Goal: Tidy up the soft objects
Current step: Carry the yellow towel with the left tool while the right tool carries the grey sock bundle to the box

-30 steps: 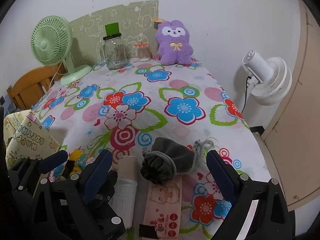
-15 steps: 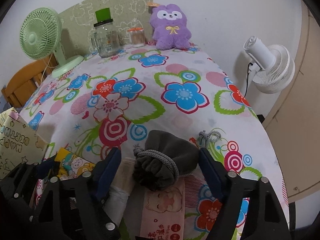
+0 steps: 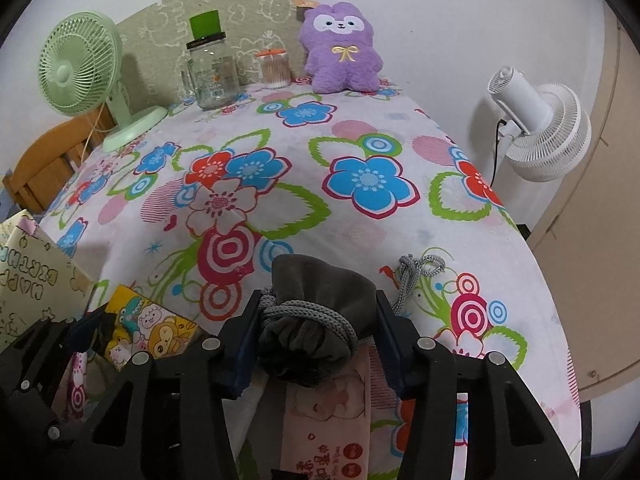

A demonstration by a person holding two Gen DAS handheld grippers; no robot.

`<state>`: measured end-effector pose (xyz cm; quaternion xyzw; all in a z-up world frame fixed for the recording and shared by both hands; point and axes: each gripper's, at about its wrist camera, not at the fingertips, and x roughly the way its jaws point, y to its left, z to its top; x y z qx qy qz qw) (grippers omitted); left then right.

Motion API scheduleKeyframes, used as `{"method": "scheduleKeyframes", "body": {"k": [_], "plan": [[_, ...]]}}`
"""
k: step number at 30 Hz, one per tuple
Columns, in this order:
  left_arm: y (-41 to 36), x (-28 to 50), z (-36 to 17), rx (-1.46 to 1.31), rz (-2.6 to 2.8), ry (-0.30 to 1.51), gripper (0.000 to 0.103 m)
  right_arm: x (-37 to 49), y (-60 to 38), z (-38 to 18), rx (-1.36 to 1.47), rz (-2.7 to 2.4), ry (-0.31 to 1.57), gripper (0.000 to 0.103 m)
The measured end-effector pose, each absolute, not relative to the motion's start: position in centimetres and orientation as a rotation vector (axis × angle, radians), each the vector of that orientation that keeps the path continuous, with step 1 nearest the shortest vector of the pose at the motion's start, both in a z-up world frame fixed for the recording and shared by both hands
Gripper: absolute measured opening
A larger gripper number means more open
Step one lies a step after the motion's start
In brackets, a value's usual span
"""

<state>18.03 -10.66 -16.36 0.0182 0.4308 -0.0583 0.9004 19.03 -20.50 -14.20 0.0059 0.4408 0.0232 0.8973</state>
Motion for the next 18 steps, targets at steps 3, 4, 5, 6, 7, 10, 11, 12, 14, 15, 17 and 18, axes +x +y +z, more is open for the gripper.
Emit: {"method": "scheduleKeyframes", "body": {"k": [3, 4, 5, 6, 7, 10, 11, 12, 14, 15, 17, 18], "plan": [[-10.7, 17.7, -16.0, 0.041, -0.12, 0.881, 0.076, 18.7, -20.4, -13.7, 0.011, 0.05, 0.9, 0.053], [-10.7, 17.6, -15.8, 0.041, -0.121, 0.879, 0.076, 18.6, -20.4, -13.6, 0.009, 0.051, 0.896, 0.053], [-10.7, 17.4, -15.7, 0.04, -0.122, 0.878, 0.076, 18.5, -20.3, -13.4, 0.008, 0.053, 0.893, 0.053], [-10.7, 17.3, -15.6, 0.038, -0.124, 0.877, 0.076, 18.3, -20.3, -13.3, 0.007, 0.053, 0.889, 0.053], [-10.7, 17.2, -15.4, 0.039, -0.123, 0.873, 0.076, 18.1, -20.2, -13.0, 0.008, 0.053, 0.883, 0.053], [-10.6, 16.8, -15.1, 0.038, -0.126, 0.863, 0.076, 17.7, -20.1, -12.5, 0.007, 0.055, 0.87, 0.053], [-10.6, 16.5, -14.9, 0.039, -0.127, 0.858, 0.076, 17.5, -20.1, -12.3, 0.007, 0.057, 0.864, 0.053], [-10.6, 16.4, -14.7, 0.038, -0.129, 0.853, 0.076, 17.3, -20.0, -12.1, 0.006, 0.056, 0.859, 0.053], [-10.7, 16.0, -14.4, 0.04, -0.132, 0.843, 0.076, 16.9, -19.9, -11.6, 0.005, 0.058, 0.85, 0.053], [-10.7, 15.8, -14.2, 0.04, -0.132, 0.839, 0.076, 16.7, -19.9, -11.5, 0.005, 0.059, 0.846, 0.053], [-10.7, 15.4, -13.8, 0.04, -0.136, 0.829, 0.076, 16.2, -19.9, -11.1, 0.006, 0.059, 0.838, 0.053], [-10.7, 15.2, -13.7, 0.041, -0.137, 0.824, 0.076, 16.0, -19.8, -10.9, 0.006, 0.06, 0.835, 0.053]]}}
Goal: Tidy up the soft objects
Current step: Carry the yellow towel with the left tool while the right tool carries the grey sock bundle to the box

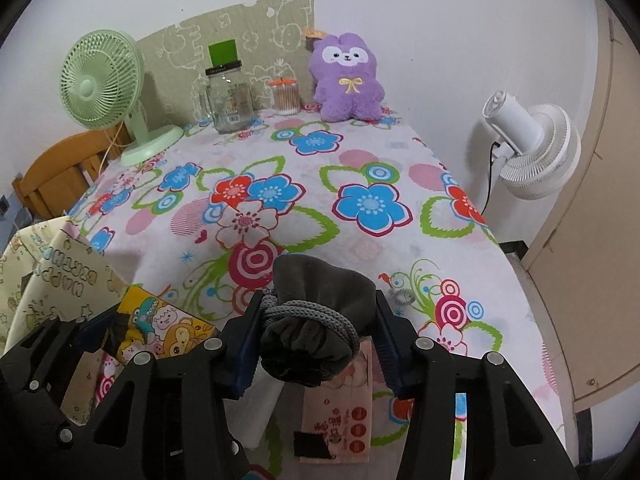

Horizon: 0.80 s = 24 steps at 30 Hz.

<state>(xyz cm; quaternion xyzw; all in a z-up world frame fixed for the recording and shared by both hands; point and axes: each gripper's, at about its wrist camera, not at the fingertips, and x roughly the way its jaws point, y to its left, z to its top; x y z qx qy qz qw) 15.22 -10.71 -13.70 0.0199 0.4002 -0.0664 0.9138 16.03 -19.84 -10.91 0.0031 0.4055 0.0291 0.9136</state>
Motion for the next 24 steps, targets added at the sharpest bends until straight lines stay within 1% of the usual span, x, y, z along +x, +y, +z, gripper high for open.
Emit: {"method": "scheduleKeyframes", "body": {"k": [24], "plan": [[-10.2, 10.2, -9.6, 0.046, -0.144, 0.72, 0.076, 10.9, -18.9, -6.2, 0.017, 0.06, 0.733, 0.052]]}}
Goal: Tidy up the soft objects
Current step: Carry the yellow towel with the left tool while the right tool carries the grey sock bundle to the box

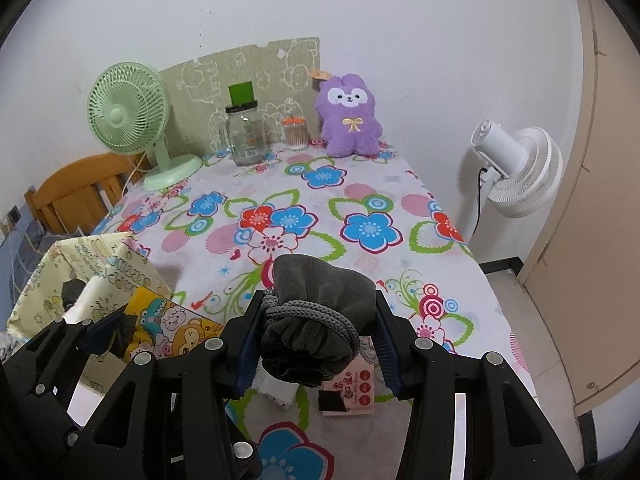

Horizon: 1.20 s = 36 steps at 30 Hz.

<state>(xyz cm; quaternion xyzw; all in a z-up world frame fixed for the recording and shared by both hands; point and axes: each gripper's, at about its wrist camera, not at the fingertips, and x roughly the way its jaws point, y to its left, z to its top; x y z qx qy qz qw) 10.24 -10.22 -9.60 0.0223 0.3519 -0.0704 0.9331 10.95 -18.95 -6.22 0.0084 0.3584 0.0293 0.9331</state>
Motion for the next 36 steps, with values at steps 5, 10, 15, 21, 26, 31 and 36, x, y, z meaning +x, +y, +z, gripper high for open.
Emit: {"method": "scheduleKeyframes", "body": {"k": [5, 10, 15, 21, 26, 31, 36], "plan": [[-10.0, 9.3, -8.5, 0.048, -0.15, 0.695, 0.076, 9.9, -18.6, -5.2, 0.018, 0.068, 0.713, 0.052], [-9.6, 8.4, -7.3, 0.05, -0.147, 0.673, 0.076, 9.0, -18.1, -3.8, 0.017, 0.069, 0.688, 0.052], [-9.2, 7.7, -6.2, 0.051, -0.141, 0.654, 0.076, 8.3, -17.6, -2.6, 0.013, 0.069, 0.671, 0.052], [-8.4, 7.0, -4.7, 0.051, -0.143, 0.629, 0.076, 7.6, -17.0, -1.2, 0.023, 0.078, 0.664, 0.052], [-7.8, 6.6, -3.5, 0.051, -0.148, 0.612, 0.076, 7.0, -16.4, 0.0, 0.025, 0.08, 0.642, 0.052], [-6.8, 6.3, -2.5, 0.051, -0.148, 0.602, 0.076, 6.7, -15.4, 0.9, 0.022, 0.09, 0.631, 0.052], [-5.8, 6.1, -2.0, 0.044, -0.147, 0.591, 0.077, 6.5, -14.3, 1.7, 0.016, 0.104, 0.621, 0.052]]}}
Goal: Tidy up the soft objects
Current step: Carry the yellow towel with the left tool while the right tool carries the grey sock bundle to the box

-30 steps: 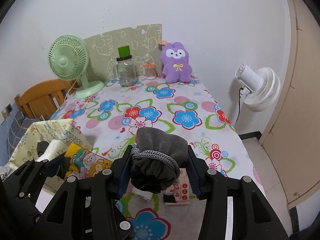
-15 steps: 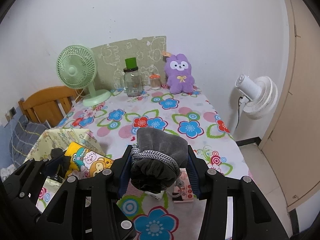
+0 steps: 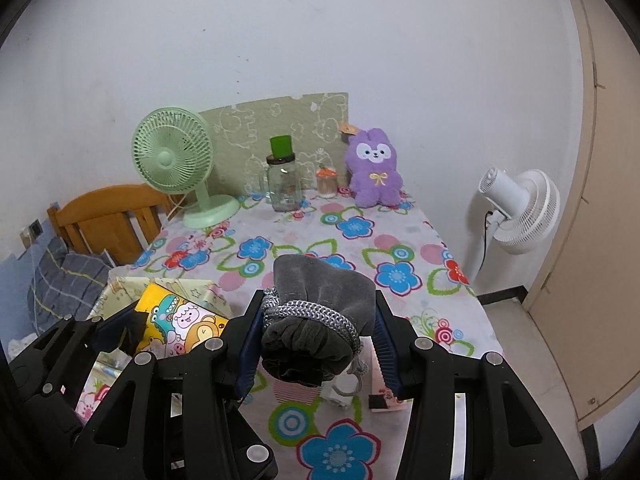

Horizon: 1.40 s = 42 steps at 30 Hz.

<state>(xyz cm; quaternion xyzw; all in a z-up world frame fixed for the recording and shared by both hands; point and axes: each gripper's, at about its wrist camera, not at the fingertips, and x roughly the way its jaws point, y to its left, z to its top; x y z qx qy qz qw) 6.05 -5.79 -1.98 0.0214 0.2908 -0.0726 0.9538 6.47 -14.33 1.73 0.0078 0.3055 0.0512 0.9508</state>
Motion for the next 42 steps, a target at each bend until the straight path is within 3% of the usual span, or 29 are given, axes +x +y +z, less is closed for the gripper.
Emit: {"method": "scheduleKeyframes", "body": {"k": [42], "plan": [[4.3, 9.6, -4.0, 0.019, 0.003, 0.66, 0.077, 11.3, -3.8, 0.1, -0.05, 0.313, 0.681, 0.052]]}}
